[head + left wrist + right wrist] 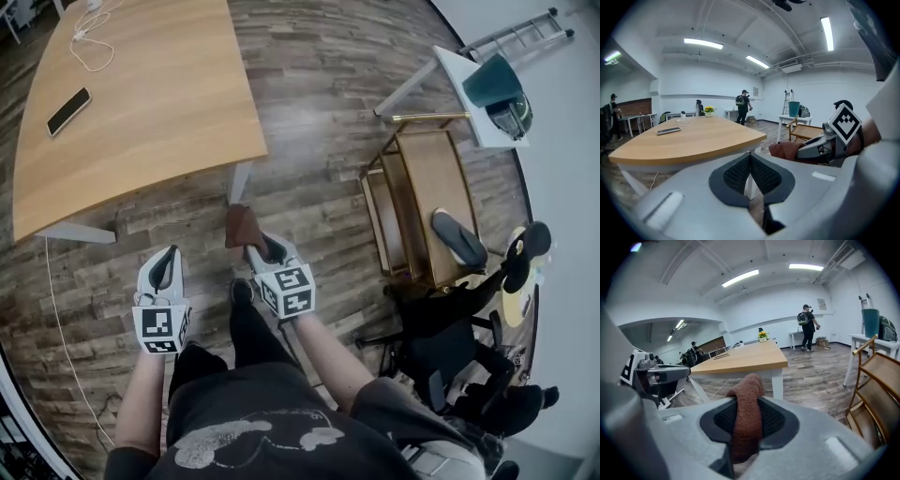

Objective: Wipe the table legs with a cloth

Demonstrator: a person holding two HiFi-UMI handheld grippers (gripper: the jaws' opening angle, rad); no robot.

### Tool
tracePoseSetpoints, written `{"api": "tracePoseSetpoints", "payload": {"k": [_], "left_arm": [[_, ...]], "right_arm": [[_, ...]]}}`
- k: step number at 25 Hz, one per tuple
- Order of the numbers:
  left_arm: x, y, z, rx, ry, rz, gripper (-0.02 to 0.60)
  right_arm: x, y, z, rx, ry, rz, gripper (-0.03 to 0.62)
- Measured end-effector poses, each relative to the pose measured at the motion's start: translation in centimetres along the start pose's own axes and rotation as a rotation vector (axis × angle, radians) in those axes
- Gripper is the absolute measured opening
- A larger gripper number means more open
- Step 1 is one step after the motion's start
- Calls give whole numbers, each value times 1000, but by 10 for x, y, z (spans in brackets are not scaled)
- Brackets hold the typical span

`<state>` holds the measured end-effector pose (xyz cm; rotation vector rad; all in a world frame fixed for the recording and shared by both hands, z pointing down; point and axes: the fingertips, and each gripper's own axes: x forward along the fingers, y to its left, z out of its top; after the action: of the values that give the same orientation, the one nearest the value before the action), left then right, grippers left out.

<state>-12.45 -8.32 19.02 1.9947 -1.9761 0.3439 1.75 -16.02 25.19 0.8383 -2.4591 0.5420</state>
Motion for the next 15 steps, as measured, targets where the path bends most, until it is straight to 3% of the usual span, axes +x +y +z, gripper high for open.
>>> {"api": "tracePoseSetpoints", "payload": {"k": [9,15], "left_arm": [[79,20,-51,10,18,-64,18],[105,28,-89,-5,37,-103,18]], "right_arm": [[99,-19,-3,37,-48,-67,86],[138,-25,-23,79,-64,-89,86]]}}
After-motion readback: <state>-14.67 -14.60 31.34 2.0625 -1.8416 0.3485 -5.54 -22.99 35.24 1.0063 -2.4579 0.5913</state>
